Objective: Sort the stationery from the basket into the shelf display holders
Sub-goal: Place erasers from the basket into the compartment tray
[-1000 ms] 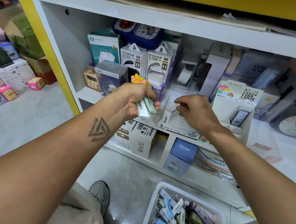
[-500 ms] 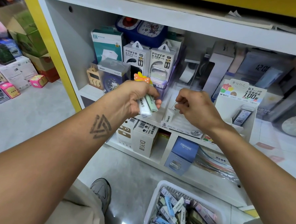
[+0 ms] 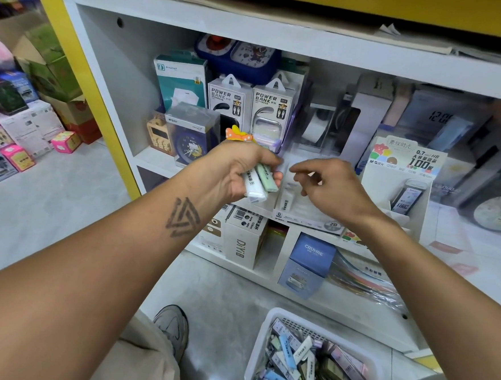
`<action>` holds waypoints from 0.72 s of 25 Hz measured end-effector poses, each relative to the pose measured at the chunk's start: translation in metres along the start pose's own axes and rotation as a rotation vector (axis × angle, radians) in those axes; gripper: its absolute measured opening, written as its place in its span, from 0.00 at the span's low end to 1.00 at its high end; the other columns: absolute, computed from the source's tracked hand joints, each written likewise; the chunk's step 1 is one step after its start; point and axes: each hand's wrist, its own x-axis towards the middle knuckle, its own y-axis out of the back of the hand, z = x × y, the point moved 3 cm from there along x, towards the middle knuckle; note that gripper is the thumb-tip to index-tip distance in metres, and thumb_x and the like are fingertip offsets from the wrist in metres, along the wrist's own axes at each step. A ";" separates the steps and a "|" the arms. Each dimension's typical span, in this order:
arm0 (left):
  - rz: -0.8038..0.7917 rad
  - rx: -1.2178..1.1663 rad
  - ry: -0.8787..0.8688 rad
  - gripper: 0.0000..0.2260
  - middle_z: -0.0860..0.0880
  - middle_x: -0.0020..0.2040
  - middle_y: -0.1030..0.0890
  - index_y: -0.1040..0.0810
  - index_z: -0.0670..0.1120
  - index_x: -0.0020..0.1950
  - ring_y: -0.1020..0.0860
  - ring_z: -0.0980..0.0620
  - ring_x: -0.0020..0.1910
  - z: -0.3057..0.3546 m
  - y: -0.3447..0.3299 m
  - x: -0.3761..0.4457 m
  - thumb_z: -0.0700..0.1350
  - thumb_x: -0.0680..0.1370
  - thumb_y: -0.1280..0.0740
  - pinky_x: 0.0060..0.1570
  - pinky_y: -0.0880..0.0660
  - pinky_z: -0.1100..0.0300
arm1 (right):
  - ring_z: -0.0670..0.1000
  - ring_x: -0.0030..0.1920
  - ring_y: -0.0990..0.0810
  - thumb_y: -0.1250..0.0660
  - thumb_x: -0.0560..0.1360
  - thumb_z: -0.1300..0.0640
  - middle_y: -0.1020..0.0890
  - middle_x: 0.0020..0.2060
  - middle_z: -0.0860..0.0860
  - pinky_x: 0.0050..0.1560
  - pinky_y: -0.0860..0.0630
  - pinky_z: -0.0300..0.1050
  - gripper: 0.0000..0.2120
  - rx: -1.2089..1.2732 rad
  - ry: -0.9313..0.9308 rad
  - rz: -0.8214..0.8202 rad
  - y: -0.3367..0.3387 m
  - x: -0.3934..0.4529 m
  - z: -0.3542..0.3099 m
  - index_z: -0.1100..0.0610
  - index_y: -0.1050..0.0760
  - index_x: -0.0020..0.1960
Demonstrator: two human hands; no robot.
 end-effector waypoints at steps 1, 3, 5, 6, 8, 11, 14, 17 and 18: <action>-0.011 0.001 -0.004 0.04 0.41 0.38 0.22 0.25 0.39 0.46 0.22 0.49 0.29 -0.001 -0.004 0.001 0.32 0.76 0.32 0.27 0.20 0.59 | 0.50 0.38 0.18 0.32 0.80 0.60 0.14 0.44 0.52 0.41 0.25 0.42 0.07 0.258 -0.065 0.003 0.006 -0.002 -0.004 0.57 0.17 0.56; -0.044 0.025 -0.017 0.04 0.41 0.40 0.22 0.23 0.39 0.49 0.22 0.47 0.33 -0.003 -0.015 0.000 0.35 0.76 0.31 0.31 0.21 0.59 | 0.52 0.33 0.21 0.27 0.77 0.55 0.15 0.40 0.55 0.31 0.27 0.42 0.11 0.660 -0.132 -0.061 0.015 -0.007 -0.015 0.59 0.21 0.55; -0.108 0.060 0.000 0.11 0.37 0.47 0.22 0.22 0.35 0.57 0.22 0.42 0.43 -0.008 -0.029 -0.001 0.39 0.77 0.31 0.40 0.23 0.53 | 0.51 0.32 0.22 0.22 0.71 0.52 0.17 0.40 0.56 0.28 0.28 0.42 0.21 0.647 -0.135 -0.146 0.020 -0.015 -0.020 0.57 0.25 0.58; -0.147 0.046 0.013 0.14 0.37 0.49 0.22 0.23 0.34 0.60 0.22 0.40 0.46 -0.012 -0.036 -0.001 0.40 0.78 0.31 0.42 0.23 0.50 | 0.50 0.32 0.22 0.20 0.68 0.52 0.18 0.42 0.57 0.29 0.28 0.41 0.23 0.592 -0.146 -0.181 0.021 -0.018 -0.021 0.55 0.27 0.58; -0.216 0.017 0.028 0.10 0.39 0.40 0.19 0.22 0.35 0.53 0.19 0.40 0.36 -0.017 -0.049 -0.003 0.42 0.79 0.32 0.35 0.20 0.50 | 0.49 0.32 0.21 0.19 0.67 0.57 0.18 0.45 0.58 0.30 0.26 0.41 0.24 0.546 -0.183 -0.225 0.023 -0.023 -0.018 0.54 0.26 0.59; -0.237 0.114 0.046 0.08 0.46 0.29 0.20 0.21 0.42 0.44 0.22 0.49 0.25 -0.023 -0.058 -0.004 0.47 0.76 0.29 0.24 0.25 0.63 | 0.51 0.31 0.19 0.24 0.70 0.68 0.16 0.37 0.55 0.31 0.22 0.41 0.22 0.610 -0.224 -0.207 0.034 -0.025 -0.008 0.60 0.26 0.61; -0.223 0.114 0.082 0.05 0.47 0.31 0.22 0.21 0.42 0.46 0.23 0.54 0.25 -0.024 -0.061 0.000 0.41 0.74 0.27 0.24 0.25 0.65 | 0.52 0.33 0.16 0.29 0.72 0.74 0.14 0.36 0.55 0.35 0.18 0.42 0.24 0.698 -0.300 -0.126 0.048 -0.026 0.007 0.61 0.28 0.66; -0.191 0.098 0.119 0.04 0.45 0.33 0.25 0.24 0.40 0.44 0.24 0.53 0.24 -0.022 -0.058 0.001 0.33 0.76 0.32 0.23 0.25 0.64 | 0.56 0.37 0.15 0.30 0.74 0.73 0.15 0.37 0.56 0.41 0.16 0.46 0.26 0.732 -0.326 -0.096 0.055 -0.027 0.018 0.55 0.29 0.68; -0.174 0.100 0.119 0.05 0.44 0.33 0.25 0.25 0.40 0.43 0.24 0.53 0.23 -0.021 -0.056 0.002 0.33 0.77 0.33 0.22 0.25 0.64 | 0.57 0.38 0.14 0.31 0.76 0.71 0.15 0.37 0.56 0.42 0.16 0.46 0.23 0.723 -0.324 -0.096 0.056 -0.027 0.020 0.55 0.27 0.67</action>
